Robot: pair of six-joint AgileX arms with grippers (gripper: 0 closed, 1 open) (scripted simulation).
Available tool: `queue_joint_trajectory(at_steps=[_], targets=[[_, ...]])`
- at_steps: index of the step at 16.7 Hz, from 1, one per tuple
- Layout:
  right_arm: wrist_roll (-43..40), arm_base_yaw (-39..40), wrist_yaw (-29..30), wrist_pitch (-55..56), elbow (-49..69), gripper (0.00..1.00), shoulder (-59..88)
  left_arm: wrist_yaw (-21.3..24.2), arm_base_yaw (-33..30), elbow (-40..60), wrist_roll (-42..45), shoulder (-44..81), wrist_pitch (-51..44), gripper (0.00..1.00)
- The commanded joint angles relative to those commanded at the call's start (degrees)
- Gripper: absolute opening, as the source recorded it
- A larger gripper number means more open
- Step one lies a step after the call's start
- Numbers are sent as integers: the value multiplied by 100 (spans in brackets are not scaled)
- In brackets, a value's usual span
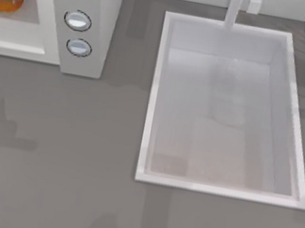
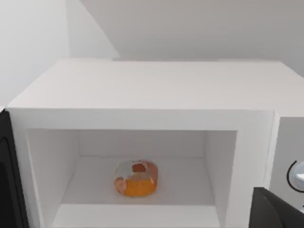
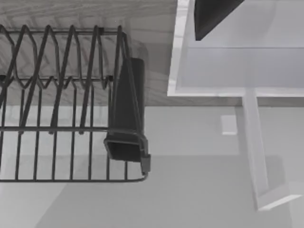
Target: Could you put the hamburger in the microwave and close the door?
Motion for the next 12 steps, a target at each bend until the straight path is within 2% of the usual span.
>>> queue_joint_trajectory(at_steps=[4, 6, 9, 12], targets=[[0, 0, 0, 0, 0, 100, 0, -15, -13, -5, 9, -18, -16, 0], [0, 0, 0, 0, 0, 100, 0, 100, 172, 178, 189, 166, -120, 0], [0, 0, 0, 0, 0, 100, 0, 486, 902, 846, 822, 886, -503, 0], [0, 0, 0, 0, 0, 100, 0, 1041, 2055, 1805, 1718, 2077, -1110, 0]])
